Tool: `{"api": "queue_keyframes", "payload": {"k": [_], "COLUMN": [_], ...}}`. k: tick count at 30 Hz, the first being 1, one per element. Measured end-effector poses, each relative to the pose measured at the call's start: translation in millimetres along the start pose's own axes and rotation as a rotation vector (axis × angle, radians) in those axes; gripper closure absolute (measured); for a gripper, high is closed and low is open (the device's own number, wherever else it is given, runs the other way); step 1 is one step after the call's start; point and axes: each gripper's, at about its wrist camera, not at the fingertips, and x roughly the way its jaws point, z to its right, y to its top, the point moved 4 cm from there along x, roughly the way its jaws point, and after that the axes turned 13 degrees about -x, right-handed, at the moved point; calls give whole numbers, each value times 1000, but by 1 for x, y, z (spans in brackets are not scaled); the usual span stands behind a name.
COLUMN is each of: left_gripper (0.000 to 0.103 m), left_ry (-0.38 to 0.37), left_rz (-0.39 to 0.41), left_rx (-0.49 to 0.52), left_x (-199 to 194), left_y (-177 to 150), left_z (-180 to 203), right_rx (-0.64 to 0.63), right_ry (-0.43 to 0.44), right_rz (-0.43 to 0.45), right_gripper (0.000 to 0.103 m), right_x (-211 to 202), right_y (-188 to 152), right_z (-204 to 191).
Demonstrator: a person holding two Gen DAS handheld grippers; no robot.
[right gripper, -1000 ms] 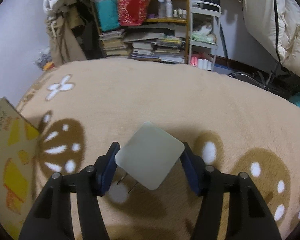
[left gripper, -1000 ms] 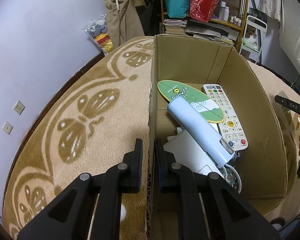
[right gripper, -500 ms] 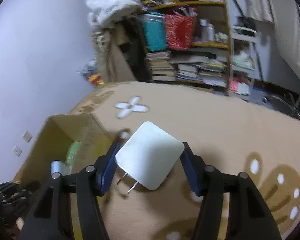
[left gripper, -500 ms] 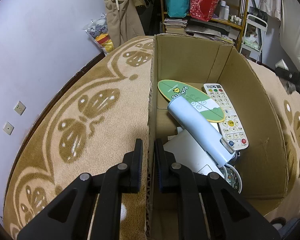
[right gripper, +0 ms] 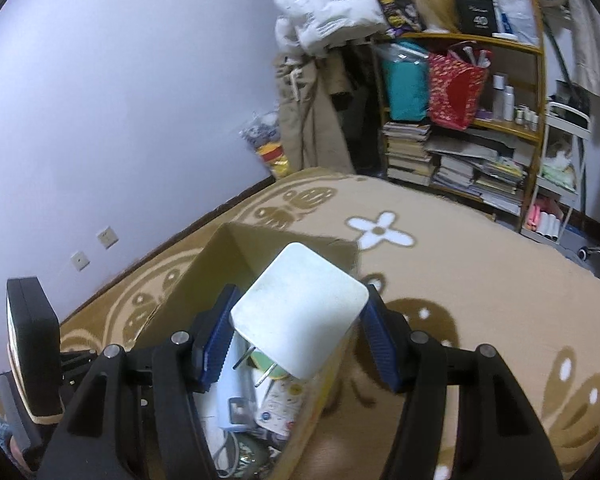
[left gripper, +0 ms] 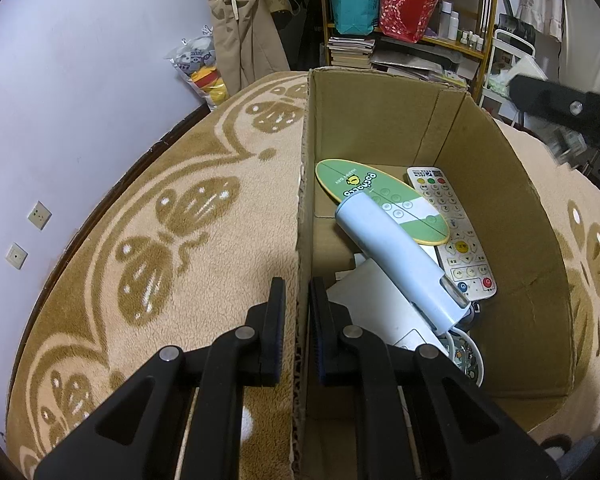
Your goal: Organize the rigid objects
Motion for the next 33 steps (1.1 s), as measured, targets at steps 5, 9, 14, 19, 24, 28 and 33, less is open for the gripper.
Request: {"api": "queue_keyframes", "payload": {"k": [5, 9, 14, 19, 24, 28, 33], "left_gripper": [91, 91, 91, 90, 90, 90, 90], "left_ry": [0, -2, -5, -5, 2, -2, 3], "left_rz": [0, 0, -3, -3, -6, -10, -11], "left_rx": [0, -1, -4, -4, 2, 1, 4], "left_x": [0, 1, 0, 1, 2, 4, 4], "left_y": [-1, 0, -2, -1, 0, 2, 3], "left_z": [1, -1, 0, -2, -3, -5, -6], "right_rx": [-28, -52, -59, -58, -60, -53, -44], "right_ry": [29, 30, 23, 15, 12, 6, 13], "right_rz": [-30, -60, -102, -113, -123, -124, -108], "right_gripper": [38, 38, 38, 38, 37, 32, 16], "right_x": [14, 21, 30, 33, 33, 32, 24], "right_y": [-5, -11, -17, -19, -21, -21, -20], "right_z": [-21, -31, -33, -32, -36, -36, -37]}}
